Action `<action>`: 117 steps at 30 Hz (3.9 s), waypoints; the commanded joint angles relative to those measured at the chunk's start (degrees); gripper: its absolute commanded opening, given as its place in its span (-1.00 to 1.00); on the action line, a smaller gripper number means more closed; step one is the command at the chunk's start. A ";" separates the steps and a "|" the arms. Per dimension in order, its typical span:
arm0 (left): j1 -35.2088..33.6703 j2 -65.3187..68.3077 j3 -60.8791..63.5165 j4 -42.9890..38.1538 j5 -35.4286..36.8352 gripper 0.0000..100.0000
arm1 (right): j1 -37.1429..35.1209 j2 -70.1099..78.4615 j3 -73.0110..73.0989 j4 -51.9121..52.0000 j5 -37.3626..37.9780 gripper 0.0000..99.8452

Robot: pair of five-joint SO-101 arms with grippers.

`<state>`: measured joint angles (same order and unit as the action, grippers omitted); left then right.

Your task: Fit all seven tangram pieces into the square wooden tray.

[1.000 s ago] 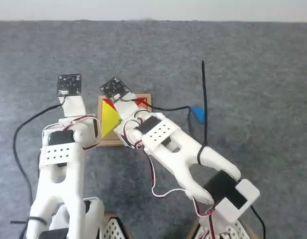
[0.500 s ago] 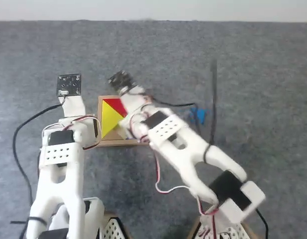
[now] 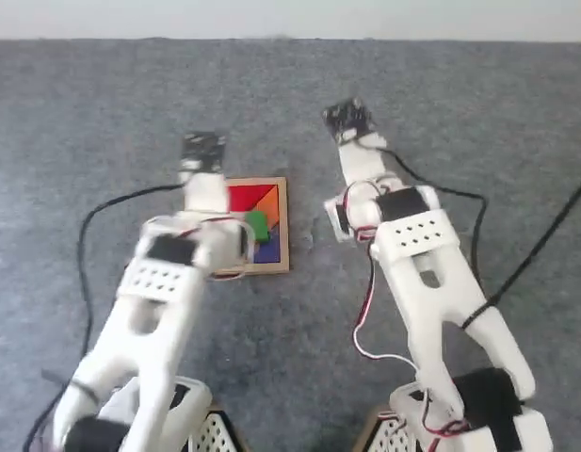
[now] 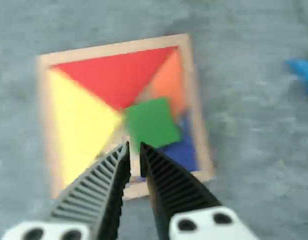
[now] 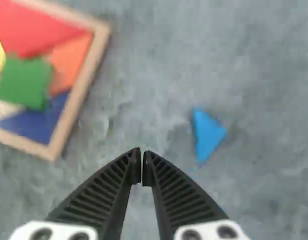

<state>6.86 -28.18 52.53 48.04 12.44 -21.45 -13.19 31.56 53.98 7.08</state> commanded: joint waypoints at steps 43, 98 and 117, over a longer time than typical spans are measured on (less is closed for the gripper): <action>4.04 32.79 -26.24 -1.41 10.37 -0.77 | 2.33 1.10 0.70 -3.47 0.35 -0.99; -10.20 6.86 -12.88 10.90 -3.96 -0.67 | 6.37 9.89 3.69 -14.02 24.44 -0.63; -10.20 6.86 -12.88 10.90 -3.96 -0.67 | 9.71 25.19 -10.37 -10.07 26.73 -0.63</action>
<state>-3.08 -18.77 40.13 60.18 8.04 -12.22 11.69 26.11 42.73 33.01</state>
